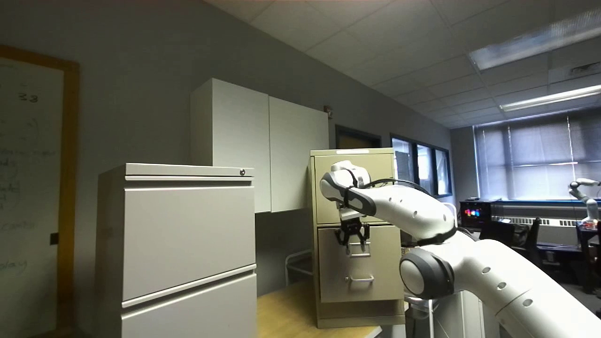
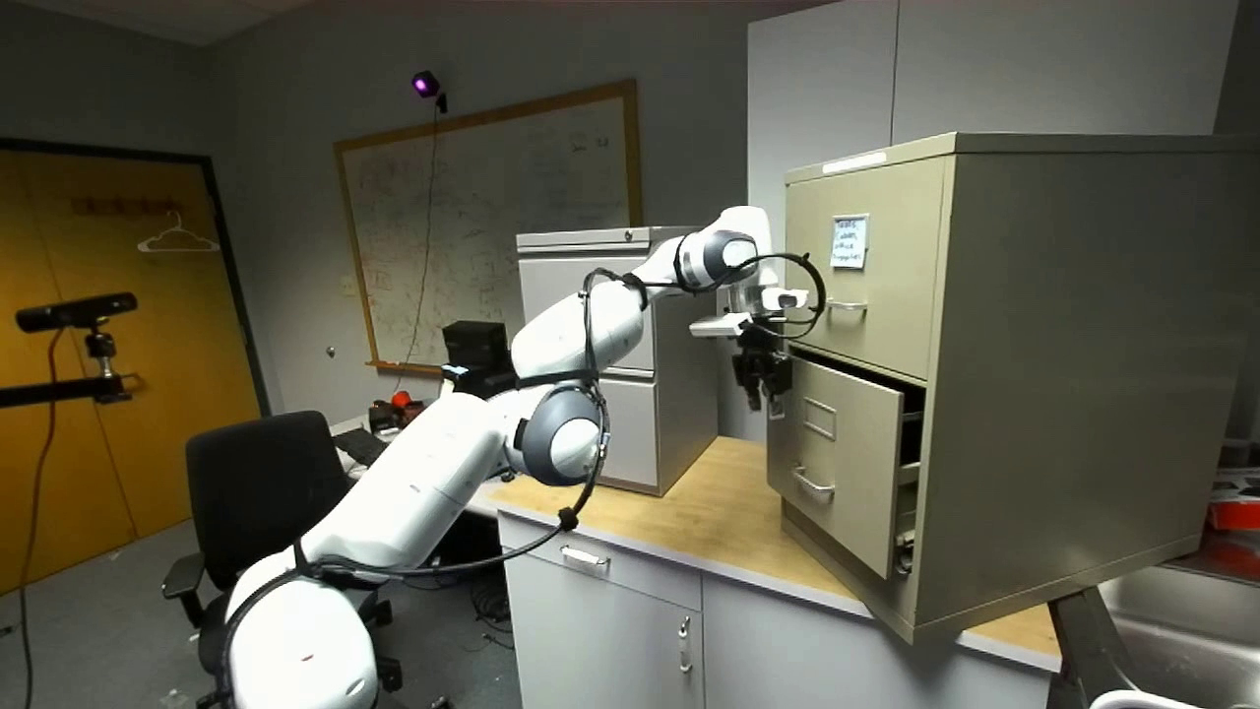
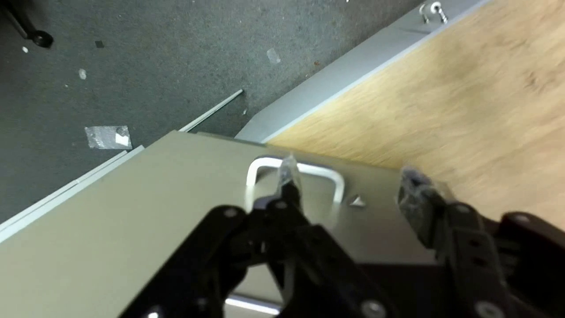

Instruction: Close the bottom drawer of the cabinet at the right

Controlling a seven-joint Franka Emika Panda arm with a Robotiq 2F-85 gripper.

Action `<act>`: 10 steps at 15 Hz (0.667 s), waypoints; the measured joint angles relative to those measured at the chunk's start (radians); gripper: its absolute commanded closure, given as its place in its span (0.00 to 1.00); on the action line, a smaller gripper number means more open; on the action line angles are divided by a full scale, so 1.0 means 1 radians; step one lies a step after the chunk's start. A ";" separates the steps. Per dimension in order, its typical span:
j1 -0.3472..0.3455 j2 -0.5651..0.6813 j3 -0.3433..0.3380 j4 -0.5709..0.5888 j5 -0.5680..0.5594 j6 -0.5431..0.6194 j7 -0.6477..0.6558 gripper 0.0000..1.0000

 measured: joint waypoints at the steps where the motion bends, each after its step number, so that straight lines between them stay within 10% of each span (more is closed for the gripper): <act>1: 0.018 -0.007 0.006 0.000 0.000 -0.031 -0.014 0.01; 3: 0.055 -0.013 -0.001 -0.003 -0.039 -0.087 -0.028 0.34; 10: 0.201 0.040 -0.070 -0.005 -0.264 -0.184 -0.125 0.81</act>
